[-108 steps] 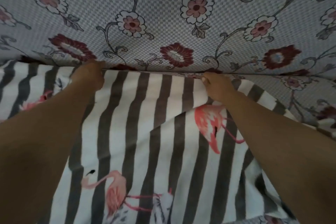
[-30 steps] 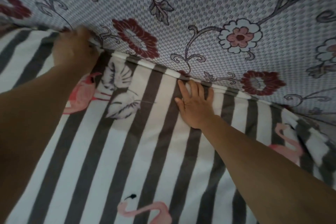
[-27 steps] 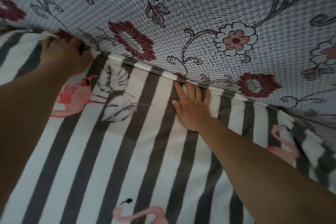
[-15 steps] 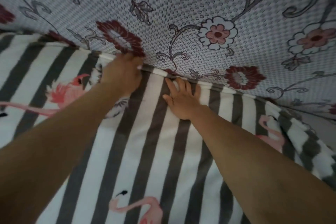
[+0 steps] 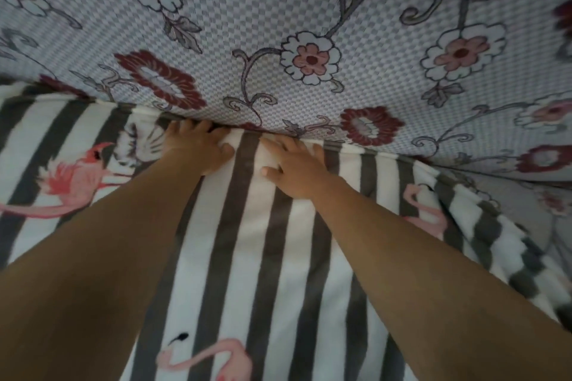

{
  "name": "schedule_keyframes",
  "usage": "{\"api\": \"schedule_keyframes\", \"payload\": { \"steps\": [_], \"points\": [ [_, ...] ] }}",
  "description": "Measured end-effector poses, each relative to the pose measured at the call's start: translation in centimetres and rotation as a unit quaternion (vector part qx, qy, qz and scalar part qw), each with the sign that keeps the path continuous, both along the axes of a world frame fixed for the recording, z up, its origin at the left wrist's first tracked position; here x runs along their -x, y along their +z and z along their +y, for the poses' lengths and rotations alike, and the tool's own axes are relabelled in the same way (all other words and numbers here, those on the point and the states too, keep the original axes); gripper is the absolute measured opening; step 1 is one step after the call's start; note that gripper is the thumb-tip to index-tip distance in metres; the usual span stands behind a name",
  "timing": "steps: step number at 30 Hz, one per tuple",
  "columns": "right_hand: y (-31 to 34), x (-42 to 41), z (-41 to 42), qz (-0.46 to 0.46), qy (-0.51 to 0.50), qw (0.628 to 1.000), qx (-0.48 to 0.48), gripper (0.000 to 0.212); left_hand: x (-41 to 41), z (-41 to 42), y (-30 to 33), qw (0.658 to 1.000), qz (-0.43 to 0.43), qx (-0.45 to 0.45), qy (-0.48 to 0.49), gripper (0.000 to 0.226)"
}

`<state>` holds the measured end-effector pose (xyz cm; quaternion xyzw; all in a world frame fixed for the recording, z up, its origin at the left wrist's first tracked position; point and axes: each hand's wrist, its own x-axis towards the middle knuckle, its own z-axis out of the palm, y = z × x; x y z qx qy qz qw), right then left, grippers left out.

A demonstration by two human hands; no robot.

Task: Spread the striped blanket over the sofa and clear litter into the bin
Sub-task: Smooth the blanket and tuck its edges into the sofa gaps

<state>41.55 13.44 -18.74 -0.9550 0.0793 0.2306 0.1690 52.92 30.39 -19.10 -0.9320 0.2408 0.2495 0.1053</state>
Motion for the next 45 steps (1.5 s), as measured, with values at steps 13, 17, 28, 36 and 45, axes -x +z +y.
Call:
{"api": "schedule_keyframes", "payload": {
  "steps": [13,17,28,36,45],
  "points": [
    [-1.7,7.0,-10.7,0.044,-0.142,0.988,0.046,0.066,7.8,-11.2,-2.1,0.988,-0.026,0.113,-0.098,0.056],
    [0.2,8.3,-11.6,0.046,-0.108,0.993,-0.006,0.060,8.2,-11.9,-1.2,0.996,0.008,0.060,-0.071,0.057],
    [7.3,23.2,-14.2,0.055,-0.079,0.995,-0.028,0.046,24.6,-13.9,4.6,0.968,0.159,0.144,-0.133,0.062],
    [12.4,33.6,-10.0,-0.025,-0.076,0.997,-0.014,0.040,39.2,-9.8,9.2,0.940,0.165,0.260,-0.149,0.026],
    [9.4,48.4,-5.9,0.025,-0.023,0.998,0.051,0.047,49.3,-4.8,6.3,0.978,0.035,0.079,-0.188,0.056]
  ]
}}
